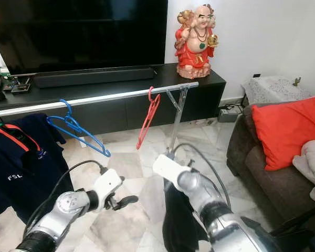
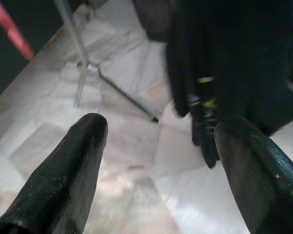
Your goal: Hang hanger
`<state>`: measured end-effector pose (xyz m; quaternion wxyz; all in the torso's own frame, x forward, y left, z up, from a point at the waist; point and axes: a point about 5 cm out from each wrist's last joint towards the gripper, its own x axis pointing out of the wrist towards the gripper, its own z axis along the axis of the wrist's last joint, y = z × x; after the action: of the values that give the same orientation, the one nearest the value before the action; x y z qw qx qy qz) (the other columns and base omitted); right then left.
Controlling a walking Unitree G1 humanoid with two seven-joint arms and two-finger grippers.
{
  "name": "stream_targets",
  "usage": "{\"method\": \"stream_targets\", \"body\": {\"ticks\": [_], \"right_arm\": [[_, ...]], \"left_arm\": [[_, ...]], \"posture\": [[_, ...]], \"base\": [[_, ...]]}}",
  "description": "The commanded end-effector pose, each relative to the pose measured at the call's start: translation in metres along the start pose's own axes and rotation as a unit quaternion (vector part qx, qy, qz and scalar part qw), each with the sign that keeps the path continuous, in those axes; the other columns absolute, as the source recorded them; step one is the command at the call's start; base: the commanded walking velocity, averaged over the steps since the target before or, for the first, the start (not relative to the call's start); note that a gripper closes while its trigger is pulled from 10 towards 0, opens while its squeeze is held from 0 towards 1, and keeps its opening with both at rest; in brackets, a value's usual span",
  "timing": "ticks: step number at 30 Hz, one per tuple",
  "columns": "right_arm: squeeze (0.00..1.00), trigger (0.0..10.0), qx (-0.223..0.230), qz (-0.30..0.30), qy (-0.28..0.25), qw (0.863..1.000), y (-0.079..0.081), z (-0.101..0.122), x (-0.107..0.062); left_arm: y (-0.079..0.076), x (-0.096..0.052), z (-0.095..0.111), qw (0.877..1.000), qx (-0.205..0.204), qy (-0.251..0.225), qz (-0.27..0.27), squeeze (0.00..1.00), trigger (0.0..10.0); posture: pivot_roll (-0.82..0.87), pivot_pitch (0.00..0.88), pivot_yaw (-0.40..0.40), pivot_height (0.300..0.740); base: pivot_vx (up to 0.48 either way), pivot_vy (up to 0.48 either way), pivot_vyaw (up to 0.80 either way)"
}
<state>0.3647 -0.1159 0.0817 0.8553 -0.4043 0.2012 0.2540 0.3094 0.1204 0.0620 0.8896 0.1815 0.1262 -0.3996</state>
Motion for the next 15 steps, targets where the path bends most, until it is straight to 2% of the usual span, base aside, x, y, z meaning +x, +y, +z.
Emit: {"method": "stream_targets", "body": {"ticks": [1, 8, 12, 15], "right_arm": [[0.00, 10.0, 0.040, -0.015, -0.030, 0.999, -0.007, 0.017, 0.001], [0.00, 10.0, 0.074, -0.048, -0.028, 0.996, -0.013, 0.024, 0.002], [0.00, 10.0, 0.095, -0.061, -0.032, 0.993, -0.018, 0.027, 0.001], [0.00, 10.0, 0.120, -0.076, -0.049, 0.989, -0.026, 0.035, -0.001]], "left_arm": [[0.001, 0.000, 0.007, 1.000, -0.017, -0.019, -0.006, 0.00, 10.0], [-0.009, 0.004, 0.025, 0.997, -0.031, -0.052, -0.043, 0.00, 10.0], [-0.010, 0.006, 0.032, 0.997, -0.035, -0.063, -0.040, 0.00, 10.0], [-0.010, 0.009, 0.039, 0.995, -0.055, -0.081, -0.022, 0.00, 10.0]], "posture": [[0.08, 0.022, -0.008, 0.740], [0.08, 0.019, -0.009, 0.740], [0.08, 0.019, -0.009, 0.740], [0.08, 0.014, -0.006, 0.740]], "base": [[0.000, 0.000, 0.00], [0.000, 0.000, 0.00], [0.000, 0.000, 0.00], [0.000, 0.000, 0.00]]}}
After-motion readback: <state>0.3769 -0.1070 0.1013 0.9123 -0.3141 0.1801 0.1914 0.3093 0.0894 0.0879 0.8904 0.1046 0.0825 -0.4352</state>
